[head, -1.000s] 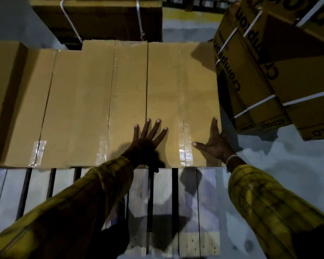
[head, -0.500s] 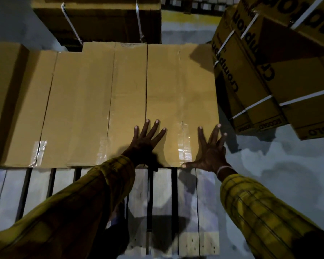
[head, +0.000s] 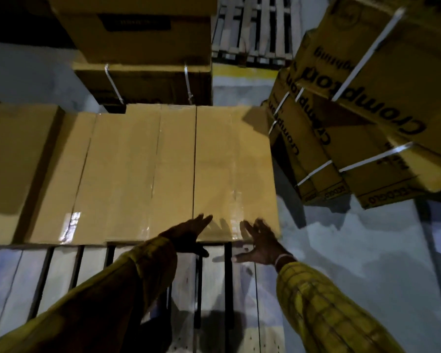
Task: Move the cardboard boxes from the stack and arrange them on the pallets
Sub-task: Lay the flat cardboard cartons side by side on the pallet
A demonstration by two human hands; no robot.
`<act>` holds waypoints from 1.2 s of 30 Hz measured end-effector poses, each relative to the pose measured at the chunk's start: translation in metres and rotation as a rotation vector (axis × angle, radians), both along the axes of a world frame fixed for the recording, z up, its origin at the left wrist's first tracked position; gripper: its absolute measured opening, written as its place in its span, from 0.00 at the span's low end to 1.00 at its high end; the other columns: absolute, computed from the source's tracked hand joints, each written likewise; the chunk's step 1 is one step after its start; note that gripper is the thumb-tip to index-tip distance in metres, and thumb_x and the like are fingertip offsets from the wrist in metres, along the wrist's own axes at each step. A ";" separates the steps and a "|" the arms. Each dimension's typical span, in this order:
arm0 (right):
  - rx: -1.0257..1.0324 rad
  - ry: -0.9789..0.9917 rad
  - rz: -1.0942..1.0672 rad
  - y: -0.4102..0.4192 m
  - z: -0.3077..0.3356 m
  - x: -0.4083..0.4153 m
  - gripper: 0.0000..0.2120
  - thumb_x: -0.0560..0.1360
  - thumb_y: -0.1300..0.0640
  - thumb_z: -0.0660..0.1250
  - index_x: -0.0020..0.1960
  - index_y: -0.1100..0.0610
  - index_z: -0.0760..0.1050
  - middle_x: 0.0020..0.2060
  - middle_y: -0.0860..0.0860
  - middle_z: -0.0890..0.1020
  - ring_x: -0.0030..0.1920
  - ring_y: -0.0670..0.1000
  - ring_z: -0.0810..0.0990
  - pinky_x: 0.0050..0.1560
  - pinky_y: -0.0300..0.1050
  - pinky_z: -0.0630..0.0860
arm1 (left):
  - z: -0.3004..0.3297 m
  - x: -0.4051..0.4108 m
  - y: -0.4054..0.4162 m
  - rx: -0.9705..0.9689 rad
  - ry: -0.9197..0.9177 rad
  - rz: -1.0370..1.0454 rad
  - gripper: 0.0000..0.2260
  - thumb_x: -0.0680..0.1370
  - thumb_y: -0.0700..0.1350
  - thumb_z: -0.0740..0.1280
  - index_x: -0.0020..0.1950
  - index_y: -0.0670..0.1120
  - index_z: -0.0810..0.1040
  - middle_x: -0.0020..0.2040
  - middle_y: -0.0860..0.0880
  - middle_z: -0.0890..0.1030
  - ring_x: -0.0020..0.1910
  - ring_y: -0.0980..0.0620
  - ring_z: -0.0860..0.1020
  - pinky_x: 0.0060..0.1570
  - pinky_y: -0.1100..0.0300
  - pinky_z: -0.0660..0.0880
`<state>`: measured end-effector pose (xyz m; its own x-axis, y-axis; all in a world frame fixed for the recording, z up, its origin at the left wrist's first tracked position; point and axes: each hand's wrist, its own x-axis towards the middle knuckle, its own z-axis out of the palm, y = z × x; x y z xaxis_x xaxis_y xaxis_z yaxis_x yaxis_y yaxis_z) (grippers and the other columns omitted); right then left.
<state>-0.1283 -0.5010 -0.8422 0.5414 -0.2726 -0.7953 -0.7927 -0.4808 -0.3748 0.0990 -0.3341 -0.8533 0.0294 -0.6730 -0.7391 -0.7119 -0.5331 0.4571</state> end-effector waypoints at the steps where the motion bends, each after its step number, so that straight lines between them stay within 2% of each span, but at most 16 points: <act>1: 0.029 -0.046 -0.033 0.015 0.013 -0.009 0.69 0.56 0.19 0.72 0.84 0.41 0.40 0.83 0.55 0.34 0.82 0.62 0.35 0.82 0.62 0.47 | 0.019 -0.010 0.016 -0.028 -0.003 0.038 0.51 0.75 0.60 0.74 0.82 0.57 0.38 0.84 0.46 0.41 0.83 0.43 0.45 0.80 0.47 0.49; 3: 0.057 -0.133 -0.093 0.046 0.041 -0.027 0.64 0.61 0.24 0.74 0.84 0.42 0.42 0.83 0.52 0.36 0.83 0.58 0.37 0.81 0.60 0.50 | 0.056 -0.031 0.049 -0.090 -0.034 0.113 0.47 0.78 0.57 0.72 0.83 0.52 0.40 0.84 0.46 0.42 0.83 0.43 0.45 0.79 0.49 0.49; 6: 0.063 -0.230 -0.128 0.083 0.084 -0.049 0.67 0.54 0.16 0.64 0.84 0.42 0.45 0.84 0.48 0.37 0.83 0.54 0.39 0.80 0.57 0.52 | 0.106 -0.057 0.093 -0.157 -0.099 0.208 0.47 0.79 0.54 0.71 0.83 0.44 0.41 0.83 0.42 0.42 0.82 0.39 0.45 0.79 0.44 0.50; 8: 0.040 -0.268 -0.127 0.101 0.108 -0.059 0.67 0.53 0.13 0.62 0.84 0.42 0.46 0.84 0.47 0.39 0.84 0.54 0.41 0.81 0.56 0.53 | 0.134 -0.071 0.115 -0.137 -0.151 0.266 0.47 0.79 0.54 0.71 0.82 0.39 0.41 0.83 0.40 0.42 0.82 0.36 0.46 0.78 0.45 0.49; 10: 0.022 -0.300 -0.113 0.113 0.132 -0.064 0.67 0.54 0.13 0.61 0.84 0.42 0.46 0.84 0.47 0.40 0.84 0.54 0.41 0.81 0.57 0.53 | 0.161 -0.085 0.132 -0.142 -0.175 0.317 0.47 0.79 0.55 0.71 0.83 0.42 0.41 0.83 0.40 0.41 0.82 0.37 0.45 0.78 0.45 0.50; 11: 0.010 -0.310 -0.099 0.117 0.144 -0.065 0.65 0.57 0.15 0.63 0.84 0.43 0.46 0.84 0.48 0.40 0.84 0.54 0.41 0.81 0.57 0.53 | 0.174 -0.090 0.139 -0.158 -0.181 0.345 0.47 0.79 0.56 0.71 0.83 0.44 0.41 0.83 0.40 0.40 0.82 0.38 0.45 0.79 0.44 0.51; 14: -0.043 -0.351 -0.056 0.129 0.173 -0.064 0.55 0.70 0.30 0.73 0.84 0.43 0.44 0.84 0.49 0.38 0.83 0.56 0.40 0.80 0.59 0.54 | 0.207 -0.103 0.165 -0.228 -0.195 0.444 0.46 0.78 0.57 0.71 0.83 0.46 0.43 0.83 0.40 0.40 0.83 0.40 0.45 0.78 0.44 0.55; 16: -0.063 -0.378 -0.030 0.138 0.192 -0.063 0.54 0.71 0.32 0.73 0.84 0.43 0.44 0.84 0.49 0.38 0.84 0.57 0.41 0.80 0.61 0.55 | 0.225 -0.111 0.189 -0.262 -0.185 0.540 0.49 0.75 0.65 0.70 0.83 0.47 0.44 0.83 0.40 0.43 0.83 0.40 0.45 0.78 0.43 0.56; 18: -0.059 -0.401 -0.013 0.148 0.209 -0.066 0.54 0.71 0.31 0.72 0.85 0.44 0.45 0.84 0.49 0.39 0.84 0.56 0.42 0.80 0.60 0.55 | 0.240 -0.120 0.212 -0.271 -0.169 0.658 0.55 0.68 0.78 0.60 0.82 0.47 0.44 0.83 0.42 0.46 0.83 0.43 0.46 0.79 0.45 0.56; 19: -0.057 -0.411 -0.009 0.154 0.214 -0.070 0.54 0.71 0.32 0.72 0.85 0.45 0.45 0.84 0.49 0.39 0.84 0.56 0.42 0.80 0.59 0.55 | 0.250 -0.125 0.224 -0.270 -0.161 0.698 0.57 0.67 0.81 0.56 0.82 0.46 0.45 0.83 0.43 0.46 0.83 0.45 0.46 0.80 0.48 0.54; 20: -0.053 -0.422 -0.011 0.161 0.219 -0.076 0.53 0.71 0.32 0.72 0.85 0.45 0.45 0.84 0.48 0.40 0.84 0.55 0.42 0.81 0.59 0.54 | 0.267 -0.132 0.234 -0.262 -0.148 0.738 0.57 0.68 0.80 0.56 0.83 0.44 0.44 0.83 0.44 0.46 0.83 0.46 0.45 0.80 0.52 0.52; 23: -0.045 -0.439 -0.042 0.186 0.229 -0.098 0.54 0.70 0.30 0.70 0.85 0.45 0.45 0.84 0.46 0.41 0.84 0.50 0.43 0.81 0.57 0.54 | 0.293 -0.147 0.270 -0.218 -0.123 0.794 0.46 0.78 0.59 0.69 0.83 0.47 0.41 0.84 0.44 0.43 0.83 0.46 0.47 0.77 0.54 0.54; 24: -0.037 -0.429 -0.060 0.196 0.232 -0.106 0.54 0.70 0.30 0.71 0.85 0.44 0.45 0.84 0.46 0.42 0.84 0.50 0.43 0.81 0.55 0.54 | 0.295 -0.149 0.284 -0.214 -0.120 0.805 0.45 0.79 0.55 0.70 0.83 0.48 0.41 0.84 0.44 0.43 0.83 0.46 0.48 0.77 0.54 0.56; 29: -0.049 -0.341 -0.085 0.255 0.254 -0.134 0.52 0.72 0.32 0.72 0.84 0.41 0.44 0.84 0.48 0.43 0.84 0.50 0.43 0.81 0.53 0.51 | 0.301 -0.154 0.356 -0.188 -0.135 0.840 0.47 0.79 0.54 0.71 0.83 0.43 0.39 0.84 0.45 0.44 0.83 0.46 0.51 0.76 0.56 0.57; 32: -0.035 -0.347 -0.140 0.287 0.281 -0.132 0.51 0.73 0.34 0.73 0.84 0.43 0.45 0.84 0.47 0.44 0.84 0.50 0.43 0.81 0.54 0.51 | 0.309 -0.154 0.387 -0.253 -0.154 0.853 0.46 0.79 0.50 0.72 0.83 0.42 0.42 0.84 0.45 0.46 0.83 0.45 0.51 0.76 0.56 0.55; 36: -0.076 -0.445 -0.158 0.313 0.310 -0.118 0.50 0.74 0.36 0.73 0.84 0.44 0.46 0.84 0.46 0.44 0.83 0.47 0.44 0.79 0.46 0.51 | 0.309 -0.148 0.416 -0.369 -0.028 0.901 0.41 0.79 0.46 0.72 0.84 0.47 0.48 0.84 0.49 0.47 0.83 0.47 0.49 0.78 0.48 0.58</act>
